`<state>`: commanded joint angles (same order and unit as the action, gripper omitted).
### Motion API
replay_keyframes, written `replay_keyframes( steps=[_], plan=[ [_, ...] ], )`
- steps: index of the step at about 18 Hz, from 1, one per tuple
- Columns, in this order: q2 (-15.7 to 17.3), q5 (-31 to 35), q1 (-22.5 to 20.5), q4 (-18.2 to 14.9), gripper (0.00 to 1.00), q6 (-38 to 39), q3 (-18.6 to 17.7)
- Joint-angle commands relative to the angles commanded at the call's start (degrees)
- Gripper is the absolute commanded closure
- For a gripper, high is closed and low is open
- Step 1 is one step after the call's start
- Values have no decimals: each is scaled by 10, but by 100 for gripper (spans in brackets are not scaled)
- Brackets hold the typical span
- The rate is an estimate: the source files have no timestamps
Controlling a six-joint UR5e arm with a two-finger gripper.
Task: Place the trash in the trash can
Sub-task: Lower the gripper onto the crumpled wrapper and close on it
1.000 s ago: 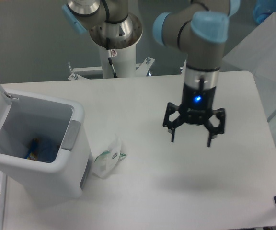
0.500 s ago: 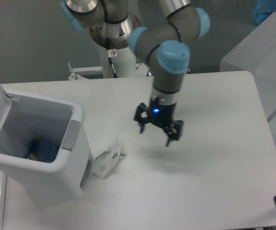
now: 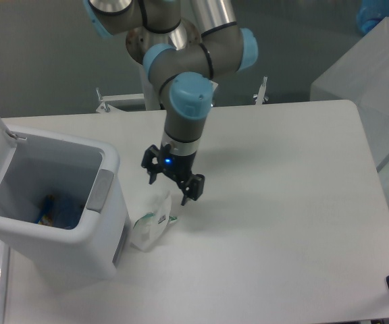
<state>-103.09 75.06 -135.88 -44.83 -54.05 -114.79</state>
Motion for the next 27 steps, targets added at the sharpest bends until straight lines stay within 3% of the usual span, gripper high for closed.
replay_keyframes(
  steps=[15,22,27],
  plan=[
    [-43,3,4,11,2,3,24],
    [-47,4,4,11,39,3,24],
    [-47,6,4,11,74,8,25]
  ],
)
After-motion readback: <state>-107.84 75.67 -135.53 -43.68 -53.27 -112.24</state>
